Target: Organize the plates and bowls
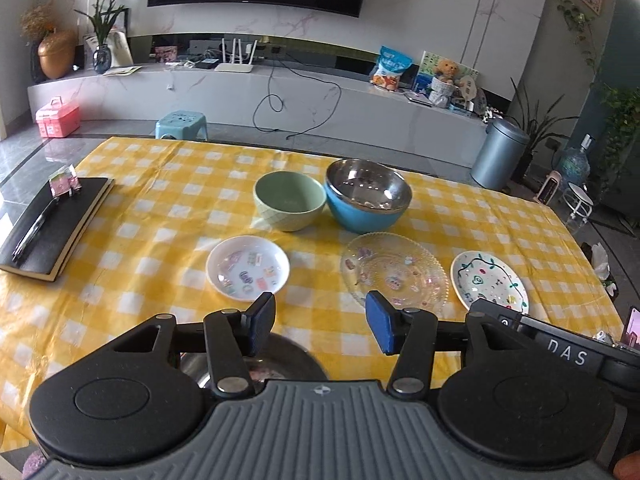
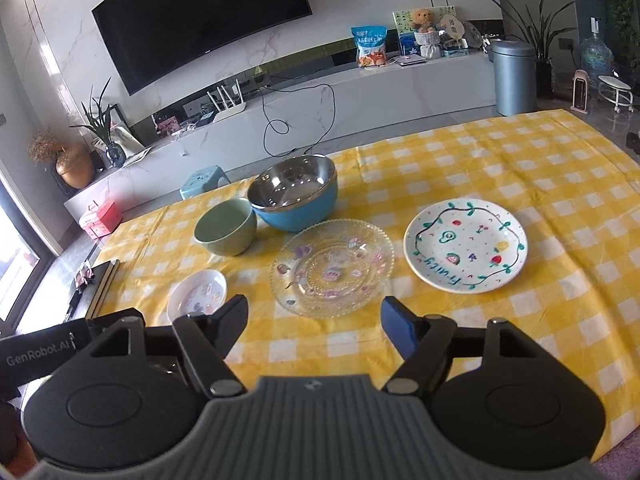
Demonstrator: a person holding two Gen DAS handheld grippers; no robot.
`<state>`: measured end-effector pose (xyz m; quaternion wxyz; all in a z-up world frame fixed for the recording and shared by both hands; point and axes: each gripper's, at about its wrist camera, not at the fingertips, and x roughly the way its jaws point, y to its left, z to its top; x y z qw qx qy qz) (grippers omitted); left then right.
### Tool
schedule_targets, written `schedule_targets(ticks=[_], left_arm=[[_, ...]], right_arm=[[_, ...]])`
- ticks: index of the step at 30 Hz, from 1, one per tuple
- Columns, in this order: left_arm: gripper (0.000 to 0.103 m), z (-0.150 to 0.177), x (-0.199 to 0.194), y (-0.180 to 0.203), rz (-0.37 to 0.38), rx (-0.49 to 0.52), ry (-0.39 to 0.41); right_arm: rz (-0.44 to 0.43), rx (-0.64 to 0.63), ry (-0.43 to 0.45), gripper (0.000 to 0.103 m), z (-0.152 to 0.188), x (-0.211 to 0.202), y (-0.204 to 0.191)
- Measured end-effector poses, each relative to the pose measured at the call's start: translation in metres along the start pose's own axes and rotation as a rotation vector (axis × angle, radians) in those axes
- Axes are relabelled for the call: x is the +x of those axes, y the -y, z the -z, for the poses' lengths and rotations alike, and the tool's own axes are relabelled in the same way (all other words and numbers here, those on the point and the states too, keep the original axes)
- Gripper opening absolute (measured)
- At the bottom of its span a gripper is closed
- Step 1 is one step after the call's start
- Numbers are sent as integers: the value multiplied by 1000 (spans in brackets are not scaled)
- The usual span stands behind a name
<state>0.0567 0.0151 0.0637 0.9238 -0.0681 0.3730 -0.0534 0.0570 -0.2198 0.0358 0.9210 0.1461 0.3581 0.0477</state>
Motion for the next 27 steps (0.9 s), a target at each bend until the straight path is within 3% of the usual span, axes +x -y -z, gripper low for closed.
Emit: schedule_targets(ticks=[7,18,21,27], left_arm=[[61,-26,28,18,89,16,-38],[61,-79,82,23,68,111,-88],[60,-95,100,20,70,100,-97],[54,-122,151,9,84,65,-147]], right_arm=[[13,2,25,73,-26,16,17],[29,69,-30,76,-78,76,25],[36,69,-50,74,-88,96,22],[33,97,-86,59,-103,136,22]])
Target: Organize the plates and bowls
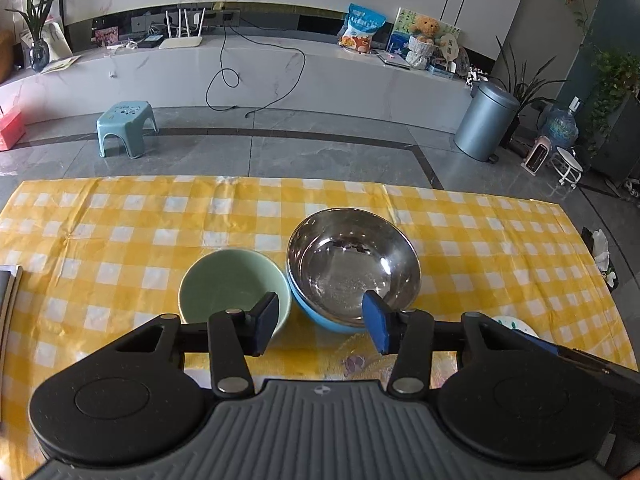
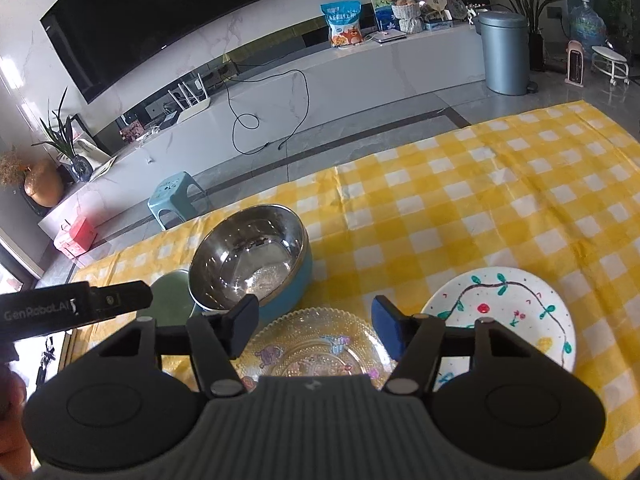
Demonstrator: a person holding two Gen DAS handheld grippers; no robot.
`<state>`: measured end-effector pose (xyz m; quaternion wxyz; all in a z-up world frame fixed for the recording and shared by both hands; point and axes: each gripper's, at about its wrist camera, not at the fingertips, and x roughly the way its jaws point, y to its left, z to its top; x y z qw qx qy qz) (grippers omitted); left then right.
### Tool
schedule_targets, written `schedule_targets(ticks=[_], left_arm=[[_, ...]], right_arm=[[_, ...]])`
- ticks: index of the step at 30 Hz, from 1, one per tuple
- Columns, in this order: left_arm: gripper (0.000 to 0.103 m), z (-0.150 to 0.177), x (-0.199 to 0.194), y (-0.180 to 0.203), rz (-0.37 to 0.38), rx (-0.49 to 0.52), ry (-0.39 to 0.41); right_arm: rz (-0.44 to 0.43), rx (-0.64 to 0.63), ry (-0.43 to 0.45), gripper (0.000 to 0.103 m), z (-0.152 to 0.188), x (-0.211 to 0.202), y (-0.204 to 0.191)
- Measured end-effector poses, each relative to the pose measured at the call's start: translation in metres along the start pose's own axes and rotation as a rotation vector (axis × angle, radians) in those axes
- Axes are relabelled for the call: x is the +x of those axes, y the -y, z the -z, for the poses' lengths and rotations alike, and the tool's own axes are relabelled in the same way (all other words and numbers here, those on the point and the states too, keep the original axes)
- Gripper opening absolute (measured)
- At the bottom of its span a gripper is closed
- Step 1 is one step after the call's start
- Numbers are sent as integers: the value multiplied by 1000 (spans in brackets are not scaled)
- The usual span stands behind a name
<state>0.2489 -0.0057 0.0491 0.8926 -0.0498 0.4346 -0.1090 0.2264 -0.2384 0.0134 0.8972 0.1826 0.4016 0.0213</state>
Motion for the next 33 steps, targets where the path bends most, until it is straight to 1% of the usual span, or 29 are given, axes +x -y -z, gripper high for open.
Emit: schedule_targets(ticks=[1,3,6,8,11,13,16,18,20,22,23,25,26,29,33], left_arm=[[52,-4,8,-2,1,-7,-9],[49,-11,24,-6,2,-18,-27],[45,-16,42,-10,-6,-21,-33],[41,-20,53,-9,-18,0,-35],[38,-23,66,-8,-43,35,-43],[37,-24,73,-7,-49,56,-44],[33,-24,80,-4,-63,72,-54],[33,-23,83,-3,-61,75,-60],[26,-22,86,-2,-63,77,-63],[25,-22,88,-2,-66,73,-61],[21,-22,88,-2,-65,71,-62],[18,-22,90,-1,-72,75,-68],[14,-23,90,0,-81,79,-69],[7,-22,88,1,-99,88,-64],[6,-22,75,3,-92,80,-47]], right_arm=[[-4,5,-8,56,-3,6,-1],[-9,11,-20,55,-7,17,-3],[-14,14,-27,51,-13,31,-7],[-10,20,-38,47,-15,41,-8],[0,33,-53,45,-19,54,-8],[5,44,-61,44,-19,62,-6],[-2,67,-84,39,-18,71,-6],[-15,85,-99,38,-18,76,-6],[-13,92,-106,32,-19,80,-8],[-16,98,-110,28,-20,84,-10],[-17,99,-112,25,-20,85,-11],[-20,101,-118,21,-20,87,-12],[-23,101,-119,19,-20,87,-13],[-7,101,-120,17,-20,85,-16],[0,98,-89,17,-23,74,-18]])
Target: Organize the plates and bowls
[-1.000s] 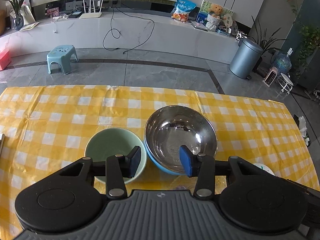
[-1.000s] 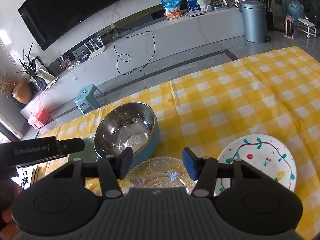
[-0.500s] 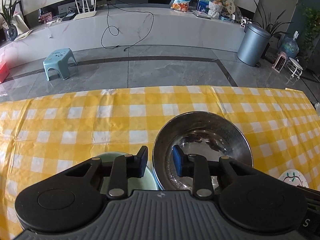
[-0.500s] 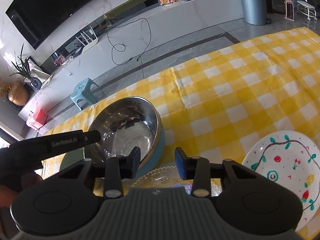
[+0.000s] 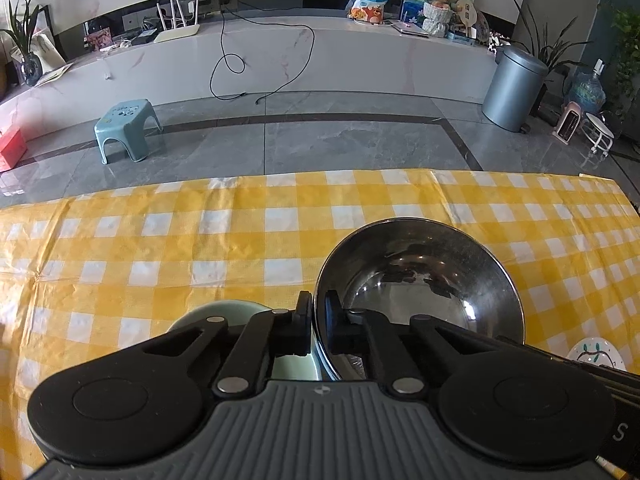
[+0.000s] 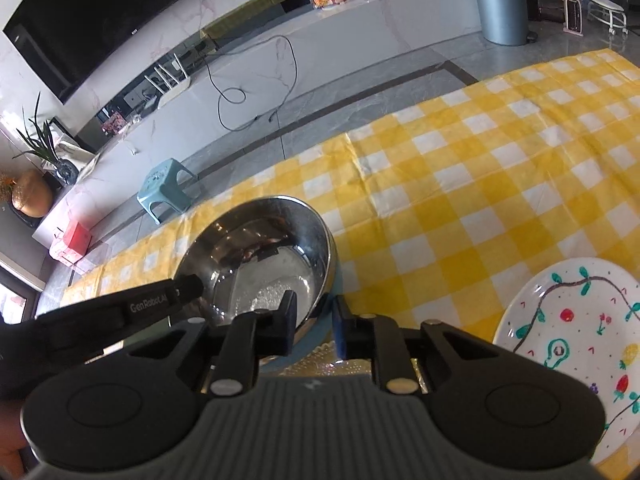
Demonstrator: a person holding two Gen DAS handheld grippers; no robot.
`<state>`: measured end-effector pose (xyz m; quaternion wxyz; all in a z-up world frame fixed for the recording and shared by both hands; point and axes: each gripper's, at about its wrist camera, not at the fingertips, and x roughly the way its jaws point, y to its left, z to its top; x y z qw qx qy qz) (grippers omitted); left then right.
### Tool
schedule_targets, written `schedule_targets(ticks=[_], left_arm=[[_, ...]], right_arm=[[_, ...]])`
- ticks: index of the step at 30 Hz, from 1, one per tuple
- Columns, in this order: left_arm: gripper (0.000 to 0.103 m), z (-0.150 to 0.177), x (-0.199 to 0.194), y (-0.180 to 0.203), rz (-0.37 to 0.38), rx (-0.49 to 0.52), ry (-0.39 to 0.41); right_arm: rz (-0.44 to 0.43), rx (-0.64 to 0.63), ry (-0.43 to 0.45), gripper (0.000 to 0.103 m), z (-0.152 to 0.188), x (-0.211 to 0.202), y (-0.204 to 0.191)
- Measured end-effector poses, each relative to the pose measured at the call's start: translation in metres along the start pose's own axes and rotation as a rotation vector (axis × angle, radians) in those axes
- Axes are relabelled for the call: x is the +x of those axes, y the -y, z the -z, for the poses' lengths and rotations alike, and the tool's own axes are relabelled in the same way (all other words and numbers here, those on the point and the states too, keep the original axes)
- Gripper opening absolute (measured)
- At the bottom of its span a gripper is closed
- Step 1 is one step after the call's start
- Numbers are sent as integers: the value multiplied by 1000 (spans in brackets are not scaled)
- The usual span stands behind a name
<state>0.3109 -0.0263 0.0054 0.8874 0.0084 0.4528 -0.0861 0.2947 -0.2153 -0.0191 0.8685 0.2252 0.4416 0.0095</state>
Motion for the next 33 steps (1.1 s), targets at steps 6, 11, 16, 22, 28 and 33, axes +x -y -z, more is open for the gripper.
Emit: schedule_targets(ticks=[6,11,16,22,28,33], left_arm=[[5,4,-30,0,13,-25,26],[5,12,-59,5,1,-16,39],[6,30,-89,6,7,-24,39],[7,51,-122,5,-14,-40,58],[8,79,-161,1,-40,-58,96],[9,107,-190,-8,-45,-112,115]], right_arm=[[-16,2,-1,15,3,-24,2],[-31,9,7,13,16,-52,1],[-41,20,16,12,33,-84,1],[-58,28,7,11,57,-116,-2],[-88,5,3,10,85,-147,-8],[-116,-26,6,10,105,-172,-15]])
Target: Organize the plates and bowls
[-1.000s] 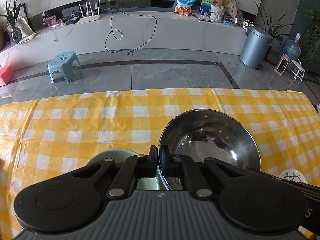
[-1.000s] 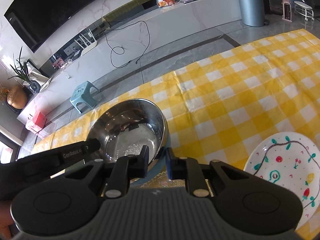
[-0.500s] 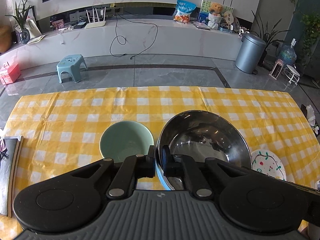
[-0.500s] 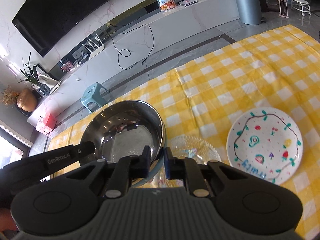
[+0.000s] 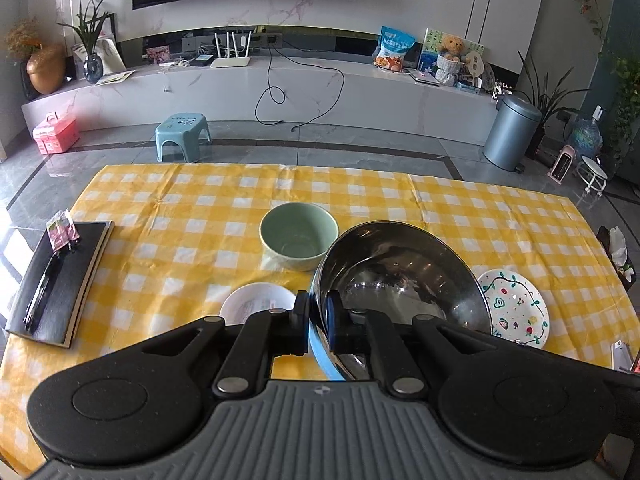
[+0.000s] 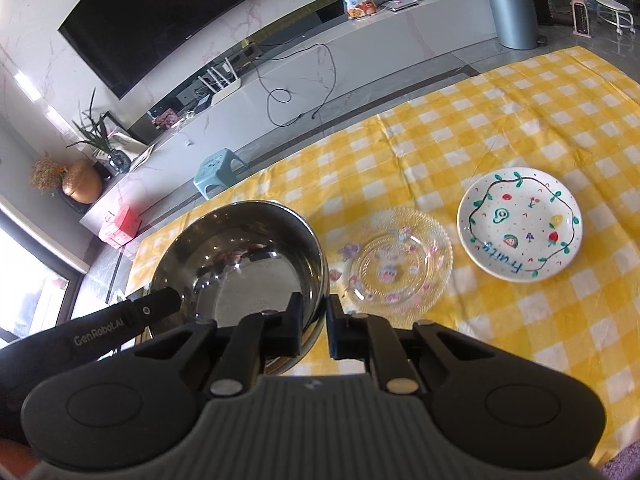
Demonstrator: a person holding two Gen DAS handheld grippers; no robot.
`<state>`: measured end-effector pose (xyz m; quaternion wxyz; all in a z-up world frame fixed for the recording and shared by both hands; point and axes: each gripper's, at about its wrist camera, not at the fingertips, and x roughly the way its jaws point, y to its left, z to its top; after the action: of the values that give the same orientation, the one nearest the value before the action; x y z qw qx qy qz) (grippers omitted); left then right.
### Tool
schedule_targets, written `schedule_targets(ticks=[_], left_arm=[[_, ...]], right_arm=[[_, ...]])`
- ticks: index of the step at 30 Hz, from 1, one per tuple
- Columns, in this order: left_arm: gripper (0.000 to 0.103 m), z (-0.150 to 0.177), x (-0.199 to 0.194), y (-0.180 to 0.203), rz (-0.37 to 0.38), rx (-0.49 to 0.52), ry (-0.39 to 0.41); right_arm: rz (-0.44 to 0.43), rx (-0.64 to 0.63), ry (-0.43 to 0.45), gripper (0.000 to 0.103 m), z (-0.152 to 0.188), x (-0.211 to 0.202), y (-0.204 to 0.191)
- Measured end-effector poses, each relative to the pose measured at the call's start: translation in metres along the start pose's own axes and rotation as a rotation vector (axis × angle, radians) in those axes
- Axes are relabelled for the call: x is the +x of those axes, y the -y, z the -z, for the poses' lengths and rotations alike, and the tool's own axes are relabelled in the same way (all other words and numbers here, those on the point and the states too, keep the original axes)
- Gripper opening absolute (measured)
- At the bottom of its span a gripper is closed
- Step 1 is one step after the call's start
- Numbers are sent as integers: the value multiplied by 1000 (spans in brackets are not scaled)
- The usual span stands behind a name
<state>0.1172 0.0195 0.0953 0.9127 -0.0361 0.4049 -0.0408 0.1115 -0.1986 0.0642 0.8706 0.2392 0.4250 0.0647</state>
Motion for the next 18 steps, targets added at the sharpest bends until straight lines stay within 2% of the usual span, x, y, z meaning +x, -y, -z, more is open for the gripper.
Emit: schedule_targets(ticks=[9,13,18], left_arm=[[11,40,-34,-31,-14,-68,-19],[12,56,-44,-48,-28,-112,-38],[14,82,-51,-71,1,-203,-70]], right_arm=[[-21,-97,-10,9,32,-28,-24],[-48,-138,-42,9,46,-28,-35],[-53,-172,-99,9,62,-20,-41]])
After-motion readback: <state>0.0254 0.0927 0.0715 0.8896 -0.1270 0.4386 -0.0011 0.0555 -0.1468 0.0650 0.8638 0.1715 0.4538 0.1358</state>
